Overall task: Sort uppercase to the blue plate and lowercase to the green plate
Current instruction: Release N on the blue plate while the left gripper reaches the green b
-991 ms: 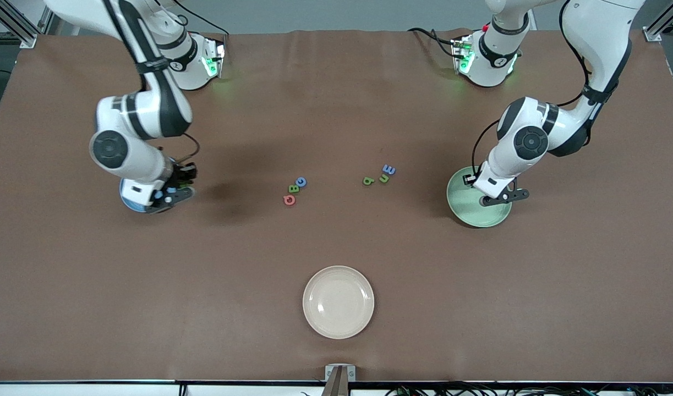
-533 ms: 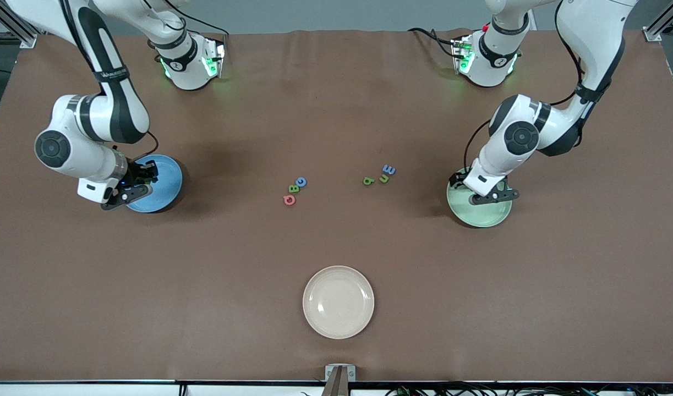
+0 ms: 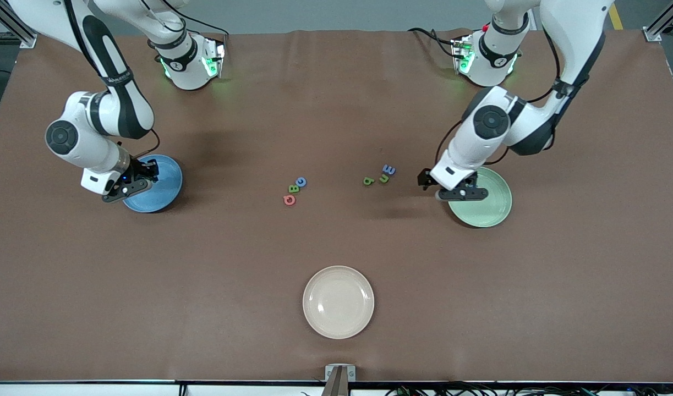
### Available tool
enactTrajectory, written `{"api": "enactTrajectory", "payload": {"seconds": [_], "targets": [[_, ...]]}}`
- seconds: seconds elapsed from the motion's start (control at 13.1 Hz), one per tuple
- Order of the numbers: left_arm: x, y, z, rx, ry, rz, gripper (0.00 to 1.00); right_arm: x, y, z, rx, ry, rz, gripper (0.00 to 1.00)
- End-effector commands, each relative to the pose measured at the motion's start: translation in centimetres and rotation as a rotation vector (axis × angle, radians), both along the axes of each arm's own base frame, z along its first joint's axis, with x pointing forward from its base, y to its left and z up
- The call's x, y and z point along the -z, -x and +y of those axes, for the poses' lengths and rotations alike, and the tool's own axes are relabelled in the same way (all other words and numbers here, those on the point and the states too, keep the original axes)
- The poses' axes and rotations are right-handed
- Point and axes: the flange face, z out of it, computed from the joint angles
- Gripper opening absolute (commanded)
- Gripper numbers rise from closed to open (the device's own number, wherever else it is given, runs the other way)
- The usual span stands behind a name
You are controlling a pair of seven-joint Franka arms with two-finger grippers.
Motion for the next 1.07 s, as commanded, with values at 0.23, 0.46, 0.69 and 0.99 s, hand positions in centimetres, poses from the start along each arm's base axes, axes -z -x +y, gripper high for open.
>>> {"api": "enactTrajectory", "payload": {"seconds": [0.23,0.46,0.69,0.99], "targets": [[1.0,1.0,-9.1,-0.029,0.069,0.036,1.00,2.4,0.7,-1.5,0.015,0.017,-0.009,0.12],[2.7,2.1,-11.8,0.045,0.050,0.021,0.99,2.3,0.6,-1.5,0.018,0.018,-0.009,0.99],[4.5,2.8,-13.9,0.101,0.024,-0.016,0.99,1.4,0.2,-1.8,0.029,0.014,-0.004,1.00],[7.1,3.0,-15.1,0.158,0.006,-0.037,0.93,-4.2,-2.0,-3.3,0.086,-0.014,0.037,1.00]]}}
